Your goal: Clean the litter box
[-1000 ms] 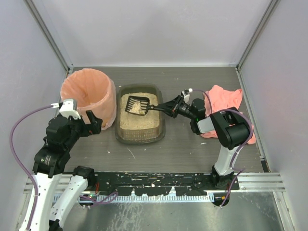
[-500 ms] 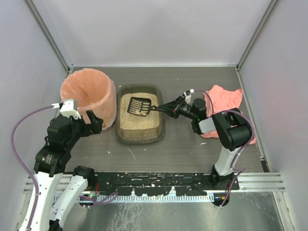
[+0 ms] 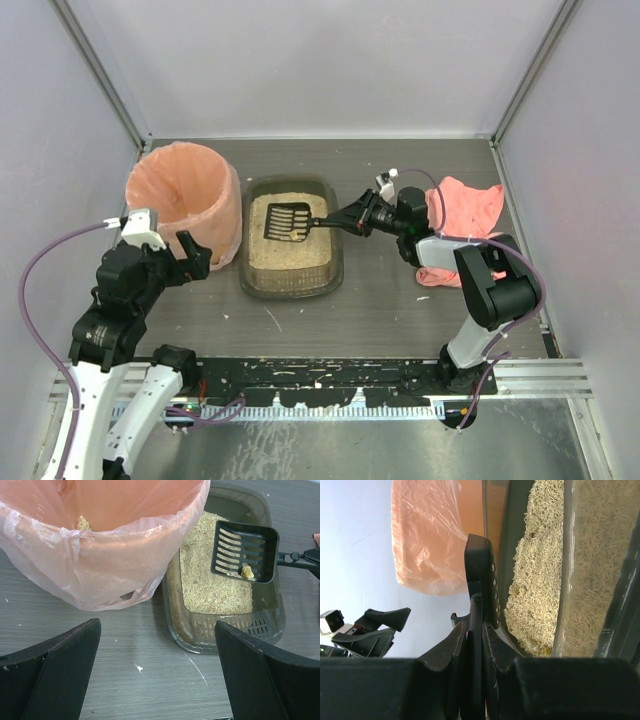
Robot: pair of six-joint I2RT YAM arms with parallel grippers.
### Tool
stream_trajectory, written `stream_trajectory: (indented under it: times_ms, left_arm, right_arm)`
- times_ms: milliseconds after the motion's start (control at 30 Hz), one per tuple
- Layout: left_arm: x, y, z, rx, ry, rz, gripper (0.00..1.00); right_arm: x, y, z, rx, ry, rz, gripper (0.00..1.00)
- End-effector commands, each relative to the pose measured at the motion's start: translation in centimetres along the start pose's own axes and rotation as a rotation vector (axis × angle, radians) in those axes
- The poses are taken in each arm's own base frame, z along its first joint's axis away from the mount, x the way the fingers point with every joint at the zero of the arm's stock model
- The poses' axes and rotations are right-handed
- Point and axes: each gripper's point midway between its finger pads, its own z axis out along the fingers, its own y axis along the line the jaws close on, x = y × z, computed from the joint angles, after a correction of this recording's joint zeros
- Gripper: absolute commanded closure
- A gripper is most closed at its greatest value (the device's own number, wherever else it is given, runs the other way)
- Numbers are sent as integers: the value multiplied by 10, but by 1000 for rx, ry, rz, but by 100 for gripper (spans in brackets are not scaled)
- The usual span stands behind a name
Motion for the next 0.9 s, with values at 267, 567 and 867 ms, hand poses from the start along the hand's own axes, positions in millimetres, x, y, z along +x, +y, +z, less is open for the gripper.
stream_trajectory:
  times_ms: [267, 567, 867]
  left_arm:
    - [-19, 10, -24, -44, -119, -14, 2]
    - [-17, 25, -28, -117, -145, -37, 2]
    - [-19, 31, -31, -146, -167, -48, 2]
  right_arm:
    - [-38, 73, 0, -48, -60, -185, 99]
    - [-82, 129, 0, -56, -214, -176, 99]
    - [-103, 195, 20, -135, -260, -188, 99]
